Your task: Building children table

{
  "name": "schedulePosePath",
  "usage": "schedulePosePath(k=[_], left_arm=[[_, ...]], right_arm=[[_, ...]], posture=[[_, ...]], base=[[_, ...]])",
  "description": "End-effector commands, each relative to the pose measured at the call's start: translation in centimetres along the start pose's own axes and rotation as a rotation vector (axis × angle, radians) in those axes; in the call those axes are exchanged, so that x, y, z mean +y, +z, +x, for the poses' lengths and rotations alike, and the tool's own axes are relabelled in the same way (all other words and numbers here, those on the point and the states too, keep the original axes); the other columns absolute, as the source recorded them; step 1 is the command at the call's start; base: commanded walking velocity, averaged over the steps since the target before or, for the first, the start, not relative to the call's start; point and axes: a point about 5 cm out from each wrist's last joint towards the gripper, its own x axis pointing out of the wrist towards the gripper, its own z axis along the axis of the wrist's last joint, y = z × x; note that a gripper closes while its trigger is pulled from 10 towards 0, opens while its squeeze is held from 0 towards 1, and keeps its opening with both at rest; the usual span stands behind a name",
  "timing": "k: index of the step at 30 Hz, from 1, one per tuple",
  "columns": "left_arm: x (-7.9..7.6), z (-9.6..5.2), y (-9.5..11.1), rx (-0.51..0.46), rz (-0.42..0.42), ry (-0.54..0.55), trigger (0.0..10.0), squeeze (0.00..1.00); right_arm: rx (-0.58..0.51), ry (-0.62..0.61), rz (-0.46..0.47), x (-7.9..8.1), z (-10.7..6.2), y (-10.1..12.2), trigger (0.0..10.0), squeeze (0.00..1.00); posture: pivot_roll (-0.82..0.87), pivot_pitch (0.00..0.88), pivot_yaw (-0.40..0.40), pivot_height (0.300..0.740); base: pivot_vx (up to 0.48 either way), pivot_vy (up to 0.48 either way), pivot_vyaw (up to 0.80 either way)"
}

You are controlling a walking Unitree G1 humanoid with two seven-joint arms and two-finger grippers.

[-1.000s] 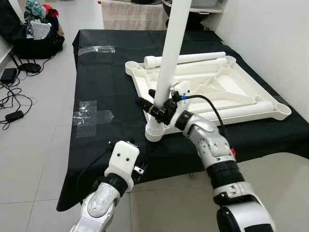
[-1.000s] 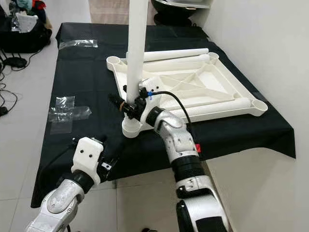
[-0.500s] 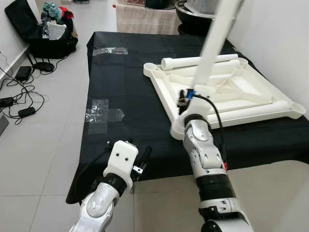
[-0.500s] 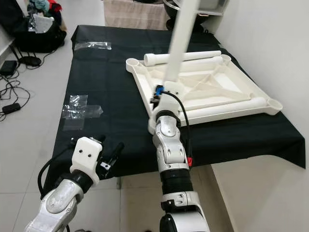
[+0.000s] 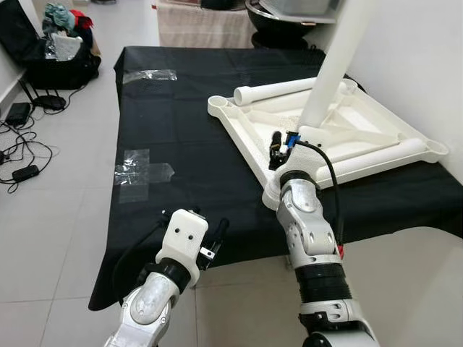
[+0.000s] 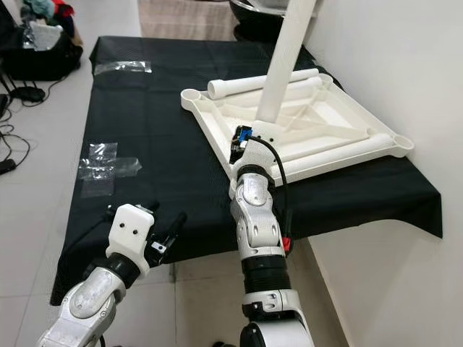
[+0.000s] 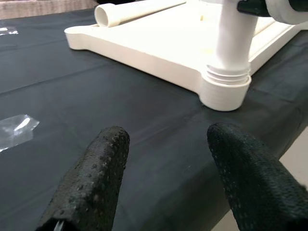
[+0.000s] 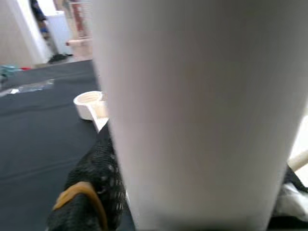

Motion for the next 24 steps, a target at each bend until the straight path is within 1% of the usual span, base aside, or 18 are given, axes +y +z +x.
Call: schedulePosePath(k=[1,2,3,5,6,8,9,10,11,12,14,16,17,19,20,21,22,24], left_arm=[[-0.3,0.0,-0.1,-0.001,-0.013,-0.007,10.0,0.0],[-0.3,0.0,-0.1,-0.001,-0.014,-0.006,10.0,0.0],[-0.3,0.0,-0.1,-0.001,-0.014,-0.006,10.0,0.0],[-0.3,0.1,-0.1,-0.002,-0.015,-0.007,10.0,0.0],[-0.3,0.1,-0.1,-0.002,-0.015,-0.007,10.0,0.0],[-0.3,0.1,-0.1,-0.003,-0.015,-0.01,10.0,0.0],[-0.3,0.1,-0.1,-0.003,-0.015,-0.01,10.0,0.0],[-0.3,0.0,-0.1,-0.004,-0.016,-0.012,10.0,0.0],[-0.3,0.0,-0.1,-0.004,-0.016,-0.012,10.0,0.0],[-0.3,0.0,-0.1,-0.005,-0.016,-0.013,10.0,0.0],[-0.3,0.0,-0.1,-0.005,-0.016,-0.013,10.0,0.0],[-0.3,0.0,-0.1,-0.004,-0.014,-0.012,10.0,0.0],[-0.3,0.0,-0.1,-0.004,-0.013,-0.012,10.0,0.0],[-0.3,0.0,-0.1,-0.003,-0.01,-0.012,10.0,0.0],[-0.3,0.0,-0.1,-0.003,-0.01,-0.011,10.0,0.0],[-0.3,0.0,-0.1,-0.003,-0.01,-0.011,10.0,0.0],[-0.3,0.0,-0.1,-0.003,-0.01,-0.012,10.0,0.0],[-0.3,0.0,-0.1,-0.003,-0.009,-0.012,10.0,0.0]], right_arm=[[0.026,0.134,0.019,0.8,0.0,-0.5,10.0,0.0],[0.056,0.247,0.051,0.7,0.3,-0.7,10.0,0.0],[0.056,0.247,0.051,0.7,0.3,-0.7,10.0,0.0],[0.104,0.459,0.11,0.3,0.4,-0.9,10.0,0.0],[0.104,0.459,0.11,0.3,0.4,-0.9,10.0,0.0],[0.171,0.788,0.137,0.2,-0.5,-0.8,10.0,0.0],[0.171,0.788,0.137,0.2,-0.5,-0.8,10.0,0.0],[0.203,0.919,0.139,0.2,-1.0,-0.8,10.0,0.0],[0.203,0.919,0.139,0.2,-1.0,-0.8,10.0,0.0],[0.22,0.994,0.143,0.2,-1.4,-0.8,10.0,0.0],[0.22,0.994,0.143,0.2,-1.4,-0.8,10.0,0.0],[0.249,1.164,0.095,1.2,-2.3,-0.9,10.0,0.0],[0.251,1.212,0.07,1.8,-2.5,-1.0,10.0,0.0],[0.242,1.221,0.039,2.7,-2.2,-1.2,10.0,0.0],[0.232,1.219,0.029,3.0,-2.1,-1.3,8.7,0.0],[0.232,1.219,0.029,3.0,-2.1,-1.3,8.7,0.0],[0.229,1.217,0.026,3.2,-1.9,-1.3,7.1,0.0],[0.228,1.218,0.024,3.3,-1.8,-1.3,7.1,0.0]], posture=[[0.06,0.162,-0.133,0.74],[0.06,0.16,-0.132,0.74],[0.06,0.16,-0.132,0.74],[0.07,0.161,-0.133,0.74],[0.07,0.161,-0.133,0.74],[0.07,0.162,-0.132,0.74],[0.07,0.162,-0.132,0.74],[0.07,0.163,-0.132,0.74],[0.07,0.163,-0.132,0.74],[0.07,0.163,-0.132,0.74],[0.07,0.163,-0.132,0.74],[0.07,0.166,-0.132,0.74],[0.08,0.166,-0.133,0.74],[0.08,0.166,-0.133,0.74],[0.08,0.166,-0.133,0.74],[0.08,0.166,-0.133,0.74],[0.08,0.165,-0.134,0.74],[0.08,0.165,-0.134,0.74]], base=[[0.0,0.0,0.0],[0.0,0.0,0.0],[0.0,0.0,0.0],[0.0,0.0,0.0],[0.0,0.0,0.0],[0.0,0.0,0.0],[0.0,0.0,0.0],[0.0,0.0,0.0],[0.0,0.0,0.0],[0.0,0.0,0.0],[0.0,0.0,0.0],[0.0,0.0,0.0],[0.0,0.0,0.0],[0.0,0.0,0.0],[0.0,0.0,0.0],[0.0,0.0,0.0],[0.0,0.0,0.0],[0.0,0.0,0.0]])
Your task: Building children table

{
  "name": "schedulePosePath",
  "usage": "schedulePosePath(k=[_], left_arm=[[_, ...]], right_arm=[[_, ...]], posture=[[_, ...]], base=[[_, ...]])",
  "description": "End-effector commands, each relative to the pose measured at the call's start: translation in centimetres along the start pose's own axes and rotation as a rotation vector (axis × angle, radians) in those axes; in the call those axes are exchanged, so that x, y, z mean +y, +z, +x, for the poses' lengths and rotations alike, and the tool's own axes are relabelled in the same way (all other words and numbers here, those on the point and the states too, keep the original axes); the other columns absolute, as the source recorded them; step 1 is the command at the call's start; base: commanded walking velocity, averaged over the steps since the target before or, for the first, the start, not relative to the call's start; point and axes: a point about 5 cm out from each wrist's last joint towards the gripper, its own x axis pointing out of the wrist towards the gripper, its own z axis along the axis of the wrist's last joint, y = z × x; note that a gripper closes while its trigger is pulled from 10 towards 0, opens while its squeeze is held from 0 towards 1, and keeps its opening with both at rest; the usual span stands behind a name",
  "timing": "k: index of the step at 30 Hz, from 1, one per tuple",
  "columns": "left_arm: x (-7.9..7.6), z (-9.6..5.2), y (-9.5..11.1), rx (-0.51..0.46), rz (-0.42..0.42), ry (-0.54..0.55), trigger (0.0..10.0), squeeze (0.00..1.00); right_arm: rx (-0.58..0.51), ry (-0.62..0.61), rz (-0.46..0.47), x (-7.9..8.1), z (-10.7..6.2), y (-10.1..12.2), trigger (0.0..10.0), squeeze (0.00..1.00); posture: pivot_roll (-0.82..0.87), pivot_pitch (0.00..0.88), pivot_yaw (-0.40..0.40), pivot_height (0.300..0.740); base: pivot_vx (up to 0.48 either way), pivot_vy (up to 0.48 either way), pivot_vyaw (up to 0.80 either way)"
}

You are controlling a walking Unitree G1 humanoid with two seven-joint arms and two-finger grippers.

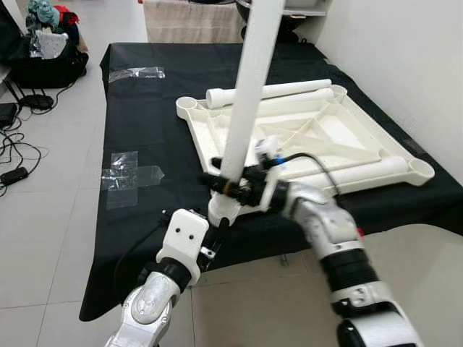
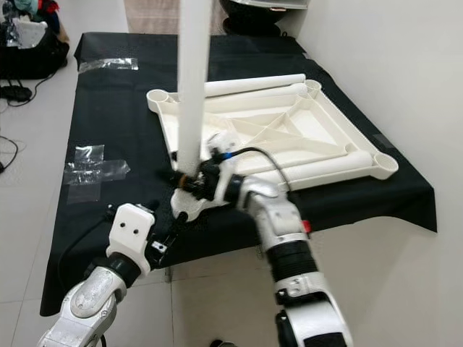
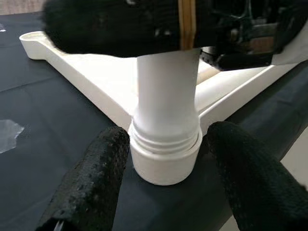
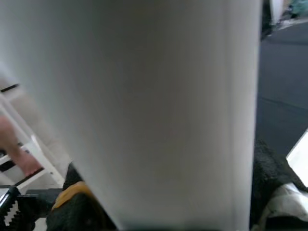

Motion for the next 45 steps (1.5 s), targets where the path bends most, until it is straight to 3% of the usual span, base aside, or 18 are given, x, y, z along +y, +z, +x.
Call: schedulePosePath(k=[1,2,3,8,9,13,16,18,22,23,24,26,27,33,34,36,40,45], left_arm=[[-0.3,-0.1,-0.1,0.0,-0.008,-0.011,10.0,0.0],[-0.3,-0.1,-0.1,0.001,-0.008,-0.01,10.0,0.0],[-0.3,-0.1,-0.1,0.001,-0.008,-0.01,10.0,0.0],[-0.3,-0.1,-0.2,0.001,-0.009,-0.009,10.0,0.0],[-0.3,-0.1,-0.2,0.001,-0.009,-0.009,10.0,0.0],[-0.2,0.0,-0.2,0.002,-0.009,-0.01,10.0,0.0],[-0.2,0.0,-0.2,0.001,-0.007,-0.01,10.0,0.0],[-0.2,0.0,-0.2,0.001,-0.007,-0.01,10.0,0.0],[-0.3,0.0,-0.2,0.001,-0.006,-0.01,10.0,0.0],[-0.3,0.0,-0.2,0.001,-0.006,-0.01,10.0,0.0],[-0.3,0.0,-0.3,0.001,-0.006,-0.01,10.0,0.0],[-0.3,0.0,-0.3,0.001,-0.007,-0.011,10.0,0.0],[-0.4,0.0,-0.3,0.001,-0.008,-0.012,10.0,0.0],[-0.5,0.0,-0.3,0.001,-0.01,-0.015,10.0,0.0],[-0.5,0.0,-0.3,0.001,-0.01,-0.013,10.0,0.0],[-0.4,0.0,-0.3,0.0,-0.01,-0.012,10.0,0.0],[-0.5,0.0,-0.4,0.0,-0.013,-0.013,10.0,0.0],[-0.6,0.0,-0.4,-0.001,-0.014,-0.018,10.0,0.0]], right_arm=[[0.016,0.025,-0.013,0.1,0.1,-0.1,5.1,0.0],[0.017,-0.068,-0.042,-0.6,0.4,-0.1,0.0,0.0],[0.017,-0.068,-0.042,-0.6,0.4,-0.1,0.0,0.0],[-0.021,-0.576,-0.109,-3.6,-0.1,0.4,0.0,0.0],[-0.021,-0.576,-0.109,-3.6,-0.1,0.4,0.0,0.0],[-0.017,-1.026,-0.087,-5.4,-2.7,0.1,0.0,0.0],[-0.001,-1.258,-0.055,-5.3,-4.3,-0.5,0.0,0.0],[-0.001,-1.258,-0.055,-5.3,-4.3,-0.5,0.0,0.0],[-0.026,-1.469,-0.029,-3.9,-5.0,-1.0,0.0,0.0],[-0.036,-1.467,-0.015,-3.7,-4.6,-1.0,3.0,0.0],[-0.065,-1.435,-0.012,-3.4,-4.1,-0.9,10.0,0.0],[-0.085,-1.416,-0.01,-3.2,-3.7,-0.8,10.0,0.0],[-0.145,-1.324,-0.038,-2.8,-2.8,-0.1,10.0,1.0],[-0.215,-1.267,-0.065,-2.8,-2.6,1.1,10.0,1.0],[-0.241,-1.196,-0.06,-2.7,-2.2,1.5,10.0,0.0],[-0.265,-1.073,-0.004,-2.7,-1.7,1.7,10.0,0.0],[-0.291,-0.591,0.022,-2.3,-1.5,3.0,10.0,0.0],[-0.208,-0.306,0.012,-1.5,-1.8,2.7,10.0,0.0]], posture=[[0.08,0.165,-0.134,0.74],[0.08,0.167,-0.134,0.74],[0.08,0.167,-0.134,0.74],[0.07,0.166,-0.134,0.74],[0.07,0.166,-0.134,0.74],[0.07,0.165,-0.132,0.74],[0.07,0.164,-0.131,0.74],[0.07,0.164,-0.131,0.74],[0.07,0.155,-0.133,0.74],[0.07,0.155,-0.133,0.74],[0.07,0.153,-0.132,0.74],[0.07,0.153,-0.132,0.74],[0.07,0.149,-0.134,0.74],[0.07,0.145,-0.138,0.74],[0.07,0.144,-0.138,0.74],[0.07,0.144,-0.139,0.74],[0.07,0.138,-0.137,0.74],[0.07,0.134,-0.138,0.74]], base=[[0.0,0.0,0.0],[0.0,0.0,0.0],[0.0,0.0,0.0],[0.0,0.0,0.0],[0.0,0.0,0.0],[0.0,0.0,0.0],[0.0,0.0,0.0],[0.0,0.0,0.0],[0.0,0.0,0.0],[0.0,0.0,0.0],[0.0,0.0,0.0],[0.0,0.0,0.0],[0.0,0.0,0.0],[0.0,0.0,0.0],[0.0,0.0,0.0],[0.0,0.0,0.0],[0.0,0.0,0.0],[0.0,0.0,0.0]])
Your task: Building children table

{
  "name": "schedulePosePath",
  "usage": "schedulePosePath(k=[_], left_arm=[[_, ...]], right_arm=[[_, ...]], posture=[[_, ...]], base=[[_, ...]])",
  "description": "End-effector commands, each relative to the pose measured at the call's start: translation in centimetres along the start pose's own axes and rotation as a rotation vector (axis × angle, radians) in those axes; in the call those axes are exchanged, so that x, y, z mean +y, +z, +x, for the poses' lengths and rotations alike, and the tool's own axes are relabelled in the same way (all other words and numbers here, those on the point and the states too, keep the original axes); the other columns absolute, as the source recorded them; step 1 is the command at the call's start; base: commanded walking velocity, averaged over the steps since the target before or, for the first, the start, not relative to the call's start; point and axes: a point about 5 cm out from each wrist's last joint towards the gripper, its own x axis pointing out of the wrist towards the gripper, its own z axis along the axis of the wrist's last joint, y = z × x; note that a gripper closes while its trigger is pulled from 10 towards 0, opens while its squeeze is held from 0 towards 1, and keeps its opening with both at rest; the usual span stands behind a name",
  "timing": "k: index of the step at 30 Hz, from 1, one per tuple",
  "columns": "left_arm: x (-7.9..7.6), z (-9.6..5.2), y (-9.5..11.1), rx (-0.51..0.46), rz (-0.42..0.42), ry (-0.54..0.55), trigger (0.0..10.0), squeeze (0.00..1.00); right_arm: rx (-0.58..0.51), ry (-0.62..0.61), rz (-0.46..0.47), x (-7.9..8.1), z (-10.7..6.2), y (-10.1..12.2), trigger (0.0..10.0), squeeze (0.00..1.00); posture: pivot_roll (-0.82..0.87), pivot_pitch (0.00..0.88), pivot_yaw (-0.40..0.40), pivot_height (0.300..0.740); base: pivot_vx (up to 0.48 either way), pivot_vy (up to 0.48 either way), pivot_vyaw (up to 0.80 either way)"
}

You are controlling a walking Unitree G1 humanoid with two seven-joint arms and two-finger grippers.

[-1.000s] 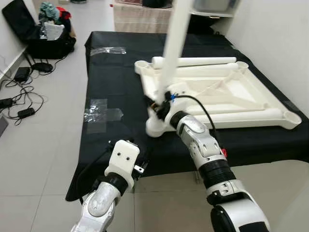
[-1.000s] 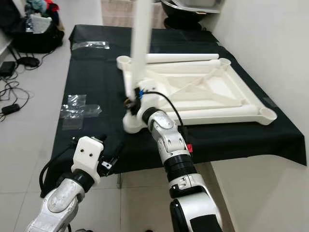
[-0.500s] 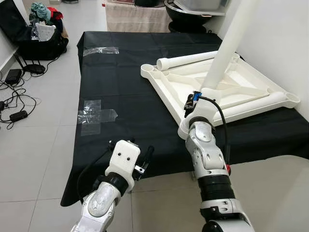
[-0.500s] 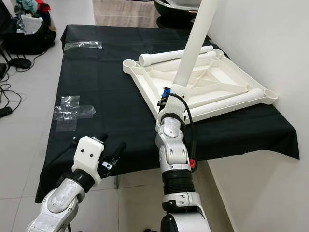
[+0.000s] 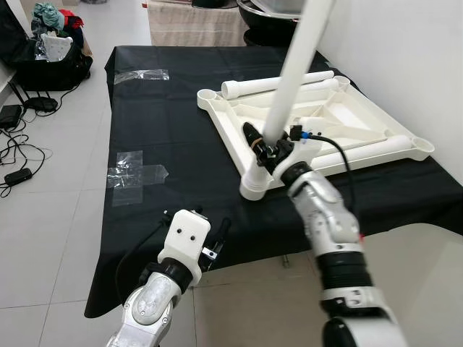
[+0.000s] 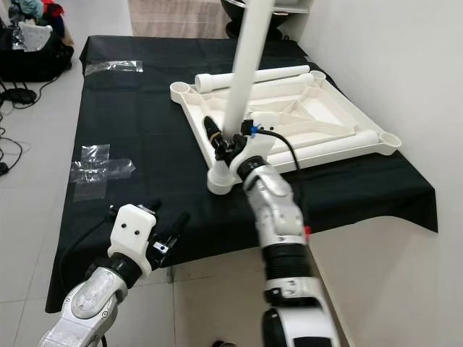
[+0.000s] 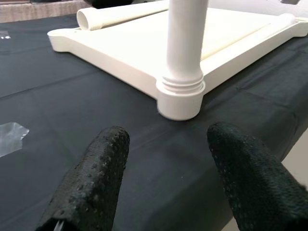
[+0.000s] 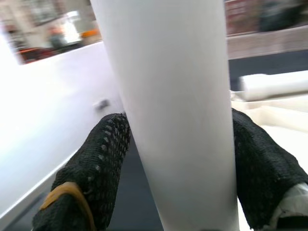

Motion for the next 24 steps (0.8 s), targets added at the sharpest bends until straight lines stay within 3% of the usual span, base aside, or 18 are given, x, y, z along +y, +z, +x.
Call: schedulePosePath(k=[1,3,5,13,14,15,16,21,24], left_arm=[[-0.4,-0.1,-0.5,0.012,-0.012,-0.014,10.0,0.0],[-0.4,-0.1,-0.5,0.012,-0.012,-0.014,10.0,0.0],[-0.5,-0.1,-0.5,0.011,-0.011,-0.016,10.0,0.0],[-0.5,-0.2,-0.4,0.01,-0.005,-0.017,10.0,0.0],[-0.5,-0.2,-0.4,0.01,-0.004,-0.019,10.0,0.0],[-0.5,-0.2,-0.4,0.01,-0.004,-0.019,10.0,0.0],[-0.5,-0.2,-0.3,0.01,-0.003,-0.02,10.0,0.0],[-0.5,-0.2,-0.3,0.01,-0.004,-0.018,10.0,0.0],[-0.5,-0.2,-0.3,0.01,-0.006,-0.014,10.0,0.0]], right_arm=[[0.061,0.217,0.019,2.0,0.4,-0.7,10.0,0.0],[0.061,0.217,0.019,2.0,0.4,-0.7,10.0,0.0],[0.127,0.343,-0.026,2.9,0.7,-1.6,10.0,0.0],[0.167,0.368,-0.051,4.5,2.5,-3.4,10.0,0.0],[0.17,0.36,-0.062,4.6,2.7,-3.5,8.5,0.0],[0.17,0.36,-0.062,4.6,2.7,-3.5,8.5,0.0],[0.159,0.345,-0.062,4.7,2.8,-3.6,0.0,0.0],[0.151,0.266,-0.087,4.0,3.1,-3.6,0.0,0.0],[0.15,-0.103,-0.131,0.9,3.2,-3.6,0.0,0.0]], posture=[[0.07,0.134,-0.138,0.74],[0.07,0.134,-0.138,0.74],[0.07,0.134,-0.143,0.74],[0.08,0.141,-0.141,0.74],[0.08,0.145,-0.14,0.74],[0.08,0.145,-0.14,0.74],[0.08,0.145,-0.142,0.74],[0.08,0.149,-0.143,0.74],[0.08,0.15,-0.142,0.74]], base=[[0.0,0.0,0.0],[0.0,0.0,0.0],[0.0,0.0,0.0],[0.0,0.0,0.0],[0.0,0.0,0.0],[0.0,0.0,0.0],[0.0,0.0,0.0],[0.0,0.0,0.0],[0.0,0.0,0.0]])
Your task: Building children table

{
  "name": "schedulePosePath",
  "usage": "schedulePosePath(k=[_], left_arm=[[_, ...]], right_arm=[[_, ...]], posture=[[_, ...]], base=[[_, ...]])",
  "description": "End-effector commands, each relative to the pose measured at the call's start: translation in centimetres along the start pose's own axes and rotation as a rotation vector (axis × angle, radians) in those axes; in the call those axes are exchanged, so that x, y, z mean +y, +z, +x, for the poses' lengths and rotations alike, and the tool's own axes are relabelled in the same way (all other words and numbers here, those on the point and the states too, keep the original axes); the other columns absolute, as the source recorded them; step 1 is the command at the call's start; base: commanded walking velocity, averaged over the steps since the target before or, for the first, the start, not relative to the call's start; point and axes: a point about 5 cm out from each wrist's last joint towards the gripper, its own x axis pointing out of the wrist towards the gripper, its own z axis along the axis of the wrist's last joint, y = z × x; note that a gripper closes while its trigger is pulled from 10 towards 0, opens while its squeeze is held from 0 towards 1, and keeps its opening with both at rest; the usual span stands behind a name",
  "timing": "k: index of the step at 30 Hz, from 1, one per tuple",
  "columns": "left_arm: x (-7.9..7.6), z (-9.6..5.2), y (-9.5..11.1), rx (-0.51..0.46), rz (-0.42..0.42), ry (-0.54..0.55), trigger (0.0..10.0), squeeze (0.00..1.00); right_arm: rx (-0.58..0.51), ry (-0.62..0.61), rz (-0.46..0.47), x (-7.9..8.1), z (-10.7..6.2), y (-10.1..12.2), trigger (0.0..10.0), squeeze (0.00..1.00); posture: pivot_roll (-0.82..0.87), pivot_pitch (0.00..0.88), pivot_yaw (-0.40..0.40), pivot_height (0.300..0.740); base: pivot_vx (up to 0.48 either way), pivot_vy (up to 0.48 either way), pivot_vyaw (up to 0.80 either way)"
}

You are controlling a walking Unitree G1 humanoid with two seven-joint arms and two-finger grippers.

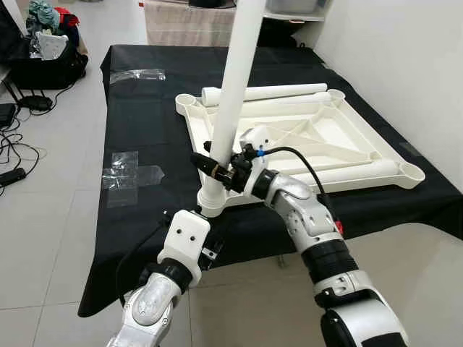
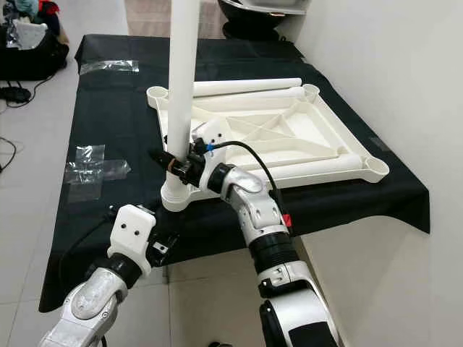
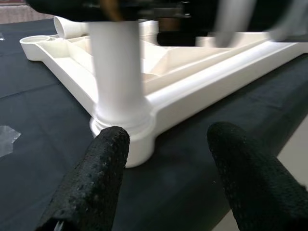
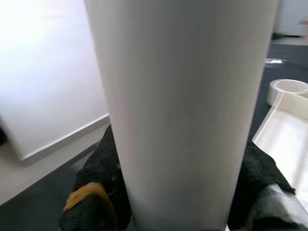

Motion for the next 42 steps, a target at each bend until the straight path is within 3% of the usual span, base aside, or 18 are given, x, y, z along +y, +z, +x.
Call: schedulePosePath(k=[1,4,6,7,10,18,19,23,24,26,28,29,31,32,33,34,42], left_arm=[[-0.4,-0.1,-0.3,0.01,-0.008,-0.013,10.0,0.0],[-0.4,-0.1,-0.3,0.01,-0.009,-0.012,10.0,0.0],[-0.4,0.0,-0.3,0.01,-0.008,-0.012,10.0,0.0],[-0.4,0.0,-0.3,0.01,-0.008,-0.012,10.0,0.0],[-0.4,0.0,-0.3,0.01,-0.007,-0.011,10.0,0.0],[-0.3,0.0,-0.3,0.009,-0.006,-0.009,10.0,0.0],[-0.3,0.1,-0.3,0.01,-0.006,-0.009,10.0,0.0],[-0.3,0.1,-0.4,0.01,-0.008,-0.007,10.0,0.0],[-0.3,0.1,-0.4,0.01,-0.008,-0.006,10.0,0.0],[-0.3,0.1,-0.4,0.01,-0.009,-0.004,10.0,0.0],[-0.3,0.1,-0.4,0.009,-0.01,-0.003,10.0,0.0],[-0.3,0.1,-0.4,0.009,-0.01,-0.003,10.0,0.0],[-0.2,0.1,-0.4,0.009,-0.01,-0.004,10.0,0.0],[-0.2,0.1,-0.4,0.009,-0.01,-0.004,10.0,0.0],[-0.2,0.2,-0.4,0.009,-0.009,-0.005,10.0,0.0],[-0.2,0.2,-0.4,0.009,-0.009,-0.006,10.0,0.0],[-0.2,0.1,-0.3,0.01,-0.007,-0.003,10.0,0.0]], right_arm=[[0.044,-0.284,0.012,-2.7,-1.1,-0.9,0.0,0.0],[0.082,-0.739,0.018,-5.9,-3.4,-1.5,0.0,0.0],[0.089,-0.947,0.01,-6.8,-5.1,-1.7,0.0,0.0],[0.089,-0.947,0.01,-6.8,-5.1,-1.7,0.0,0.0],[0.088,-1.146,0.005,-6.9,-7.0,-1.9,0.0,0.0],[0.092,-1.265,0.02,-6.1,-7.4,-2.4,0.0,0.0],[0.044,-1.197,0.002,-5.3,-6.5,-1.9,10.0,1.0],[-0.087,-0.926,-0.014,-3.4,-4.0,-0.2,10.0,1.0],[-0.101,-0.837,0.013,-3.3,-3.6,0.0,10.0,0.0],[-0.095,-0.779,-0.003,-3.4,-3.5,0.2,10.0,0.0],[-0.062,-0.598,0.115,-3.1,-2.8,-0.2,10.0,0.0],[-0.062,-0.598,0.115,-3.1,-2.8,-0.2,10.0,0.0],[0.017,-0.258,0.144,-1.7,-2.7,-0.4,10.0,0.0],[0.017,-0.258,0.144,-1.7,-2.7,-0.4,10.0,0.0],[0.081,0.041,0.125,0.0,-3.8,-0.6,10.0,0.0],[0.091,0.121,0.121,0.6,-4.3,-0.6,10.0,0.0],[0.158,0.353,0.09,2.1,-5.1,-1.3,10.0,0.0]], posture=[[0.08,0.15,-0.142,0.74],[0.07,0.15,-0.14,0.74],[0.07,0.15,-0.138,0.74],[0.07,0.15,-0.138,0.74],[0.07,0.149,-0.138,0.74],[0.07,0.149,-0.138,0.74],[0.07,0.147,-0.134,0.74],[0.07,0.147,-0.136,0.74],[0.07,0.147,-0.138,0.74],[0.07,0.149,-0.139,0.74],[0.07,0.149,-0.139,0.74],[0.07,0.149,-0.139,0.74],[0.07,0.148,-0.137,0.74],[0.07,0.148,-0.137,0.74],[0.06,0.146,-0.134,0.74],[0.06,0.146,-0.134,0.74],[0.08,0.149,-0.135,0.74]], base=[[0.0,0.0,0.0],[0.0,0.0,0.0],[0.0,0.0,0.0],[0.0,0.0,0.0],[0.0,0.0,0.0],[0.0,0.0,0.0],[0.0,0.0,0.0],[0.0,0.0,0.0],[0.0,0.0,0.0],[0.0,0.0,0.0],[0.0,0.0,0.0],[0.0,0.0,0.0],[0.0,0.0,0.0],[0.0,0.0,0.0],[0.0,0.0,0.0],[0.0,0.0,0.0],[0.0,0.0,0.0]])
